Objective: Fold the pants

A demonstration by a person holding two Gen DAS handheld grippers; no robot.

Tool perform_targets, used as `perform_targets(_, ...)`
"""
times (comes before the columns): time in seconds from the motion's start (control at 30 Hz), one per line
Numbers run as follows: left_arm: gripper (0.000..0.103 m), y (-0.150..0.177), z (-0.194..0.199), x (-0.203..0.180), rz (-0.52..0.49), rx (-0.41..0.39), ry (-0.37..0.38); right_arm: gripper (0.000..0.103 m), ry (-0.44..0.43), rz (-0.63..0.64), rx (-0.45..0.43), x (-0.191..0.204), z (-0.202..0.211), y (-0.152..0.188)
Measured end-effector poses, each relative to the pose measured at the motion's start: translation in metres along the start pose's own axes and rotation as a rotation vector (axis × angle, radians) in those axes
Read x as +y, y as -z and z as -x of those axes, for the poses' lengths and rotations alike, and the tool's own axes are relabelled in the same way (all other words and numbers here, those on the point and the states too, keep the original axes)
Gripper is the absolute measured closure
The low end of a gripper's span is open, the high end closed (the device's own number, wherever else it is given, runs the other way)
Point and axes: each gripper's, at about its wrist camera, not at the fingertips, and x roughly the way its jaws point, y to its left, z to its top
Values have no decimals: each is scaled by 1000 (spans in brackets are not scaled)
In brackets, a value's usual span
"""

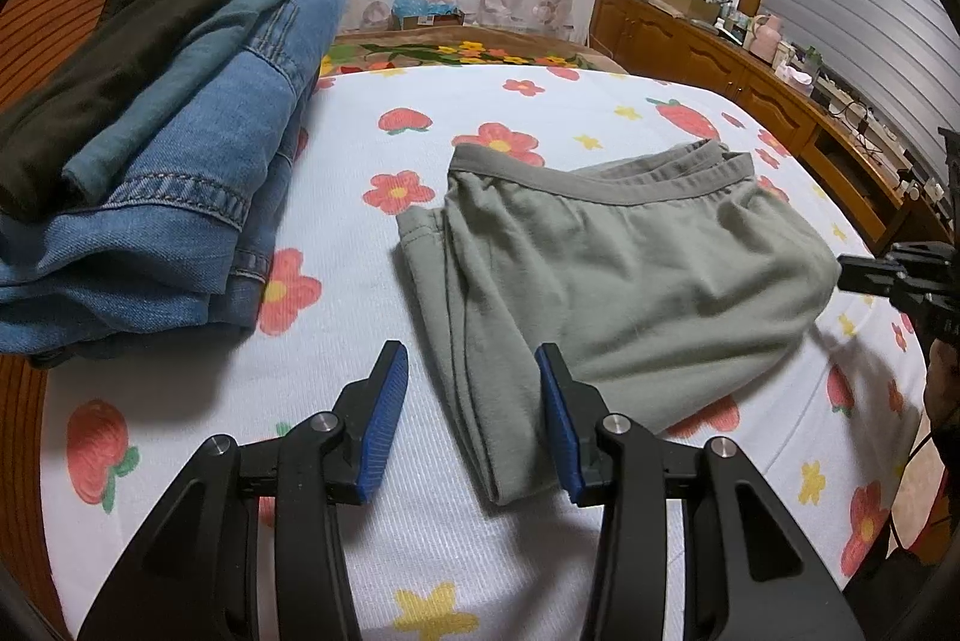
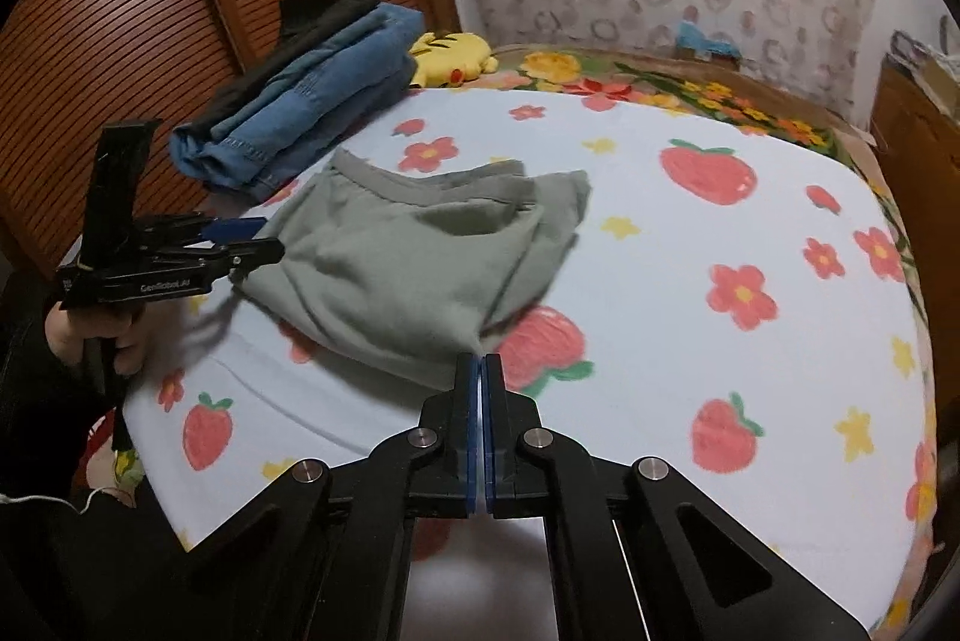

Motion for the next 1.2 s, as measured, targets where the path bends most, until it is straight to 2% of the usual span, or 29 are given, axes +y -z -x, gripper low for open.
perform_targets(0.13,58,0,0,0,1,-1,-1,102,15,-10,-13,-3,6,-8)
perform_targets(0.23,58,-2,-1,0,13,9,-1,102,-4,-27,-30,-6,7,-17)
perform_targets(0.43,58,-28,5,-8,0,-9,23,90,-23,-16,-22,-10,-18,-41)
perform_targets(0.5,58,-39,3,-9,-15,-11,17,82,-19,-5,-9,-11,-31,-49)
perform_targets(0.67,58,-64,-14,-6,-31,16,-2,80,-34,12,19,-16,-56,-67)
perform_targets(0.93,59,-74,-38,-1,-29,58,25,80,-93,48,49,-19,-73,-85)
perform_targets(1.1,79,-72,-43,0,-28,66,48,80,-112,39,81,-23,-86,-89)
perform_targets(1.17,91,-72,-41,0,-24,57,53,80,-106,33,95,-25,-93,-91)
perform_targets(1.2,93,-72,-38,1,-19,43,64,81,-110,31,97,-26,-95,-90)
